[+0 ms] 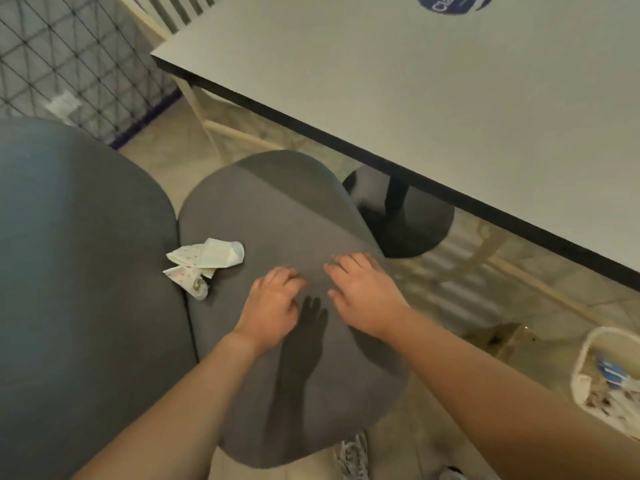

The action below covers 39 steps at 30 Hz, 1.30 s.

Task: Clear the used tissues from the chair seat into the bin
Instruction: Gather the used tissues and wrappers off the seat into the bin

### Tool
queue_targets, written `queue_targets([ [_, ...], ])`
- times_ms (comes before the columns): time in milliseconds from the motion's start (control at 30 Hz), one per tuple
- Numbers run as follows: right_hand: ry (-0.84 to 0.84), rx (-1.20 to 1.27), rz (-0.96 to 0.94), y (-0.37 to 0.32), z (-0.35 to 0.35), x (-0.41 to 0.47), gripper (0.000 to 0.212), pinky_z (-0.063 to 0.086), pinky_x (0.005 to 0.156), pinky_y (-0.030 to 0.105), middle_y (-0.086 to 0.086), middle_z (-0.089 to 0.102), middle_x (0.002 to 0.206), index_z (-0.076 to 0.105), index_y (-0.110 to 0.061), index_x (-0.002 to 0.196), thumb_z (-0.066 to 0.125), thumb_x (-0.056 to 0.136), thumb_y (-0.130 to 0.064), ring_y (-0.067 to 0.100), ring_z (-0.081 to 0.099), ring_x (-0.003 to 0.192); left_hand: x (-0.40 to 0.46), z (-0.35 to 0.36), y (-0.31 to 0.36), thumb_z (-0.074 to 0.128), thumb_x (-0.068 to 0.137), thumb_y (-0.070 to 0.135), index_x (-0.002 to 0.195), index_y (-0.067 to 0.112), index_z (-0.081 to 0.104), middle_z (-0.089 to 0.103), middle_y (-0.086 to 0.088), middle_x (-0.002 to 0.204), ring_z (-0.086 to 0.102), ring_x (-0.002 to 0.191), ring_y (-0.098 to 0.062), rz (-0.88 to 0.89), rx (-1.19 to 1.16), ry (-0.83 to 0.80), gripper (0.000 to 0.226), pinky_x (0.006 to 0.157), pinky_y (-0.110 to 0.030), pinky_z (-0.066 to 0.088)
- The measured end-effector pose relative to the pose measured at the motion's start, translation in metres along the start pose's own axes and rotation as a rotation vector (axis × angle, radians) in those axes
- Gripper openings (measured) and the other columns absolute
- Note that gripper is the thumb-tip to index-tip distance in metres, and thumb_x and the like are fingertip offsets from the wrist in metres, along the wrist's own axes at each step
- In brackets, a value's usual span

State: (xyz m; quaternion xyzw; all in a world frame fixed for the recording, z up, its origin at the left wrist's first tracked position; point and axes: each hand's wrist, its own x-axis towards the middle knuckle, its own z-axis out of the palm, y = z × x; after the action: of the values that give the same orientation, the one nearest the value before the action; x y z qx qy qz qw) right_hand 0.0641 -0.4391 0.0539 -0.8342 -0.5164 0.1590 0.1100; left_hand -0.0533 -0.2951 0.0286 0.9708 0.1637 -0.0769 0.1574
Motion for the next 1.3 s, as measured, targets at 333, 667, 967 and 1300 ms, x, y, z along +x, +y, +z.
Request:
queue_targets([
  [333,-0.171,-0.007,-0.158,-0.06,0.025,0.102,0.053,0.021,0.116,0.046,0.006,0.034,0.148,0.032,-0.014,0.141,0.047,0.093,-0.031,0.025,0.029,0.135,-0.015,-0.008,-0.093,0.059,0.077,0.013,0.124,0.017,0.052,0.048,-0.007,0.122,0.043,0.113,-0.03,-0.521,-0.025,0.155,0.047,0.087,-0.043,0.04],
  [667,-0.317,-0.068,-0.273,-0.095,0.079,0.202,0.064,0.023,0.113,0.046,0.007,0.03,0.149,0.027,-0.014,0.14,0.057,0.088,-0.035,0.031,0.027,0.135,0.005,0.02,-0.163,0.08,0.066,0.028,0.117,0.003,0.041,0.043,-0.016,0.121,0.04,0.113,-0.033,-1.023,-0.35,0.347,0.069,0.093,-0.042,0.038],
  [967,-0.365,-0.14,-0.242,-0.11,0.127,0.244,0.048,0.041,0.096,0.042,0.014,0.037,0.137,0.035,-0.008,0.133,0.055,0.089,-0.011,0.033,0.034,0.128,0.016,0.048,-0.197,0.06,0.077,0.012,0.08,0.01,0.057,0.06,-0.011,0.093,0.058,0.085,-0.03,-0.999,-0.46,0.377,0.005,0.07,-0.04,0.049],
  [1300,-0.404,-0.174,-0.215,-0.094,0.111,0.205,0.029,0.04,0.089,0.039,0.013,0.044,0.127,0.048,-0.003,0.118,0.047,0.089,-0.002,0.03,0.036,0.122,-0.02,0.041,-0.161,0.064,0.081,0.011,0.086,0.011,0.058,0.058,-0.009,0.097,0.057,0.085,-0.026,-0.975,-0.431,0.308,0.008,0.067,-0.036,0.047],
])
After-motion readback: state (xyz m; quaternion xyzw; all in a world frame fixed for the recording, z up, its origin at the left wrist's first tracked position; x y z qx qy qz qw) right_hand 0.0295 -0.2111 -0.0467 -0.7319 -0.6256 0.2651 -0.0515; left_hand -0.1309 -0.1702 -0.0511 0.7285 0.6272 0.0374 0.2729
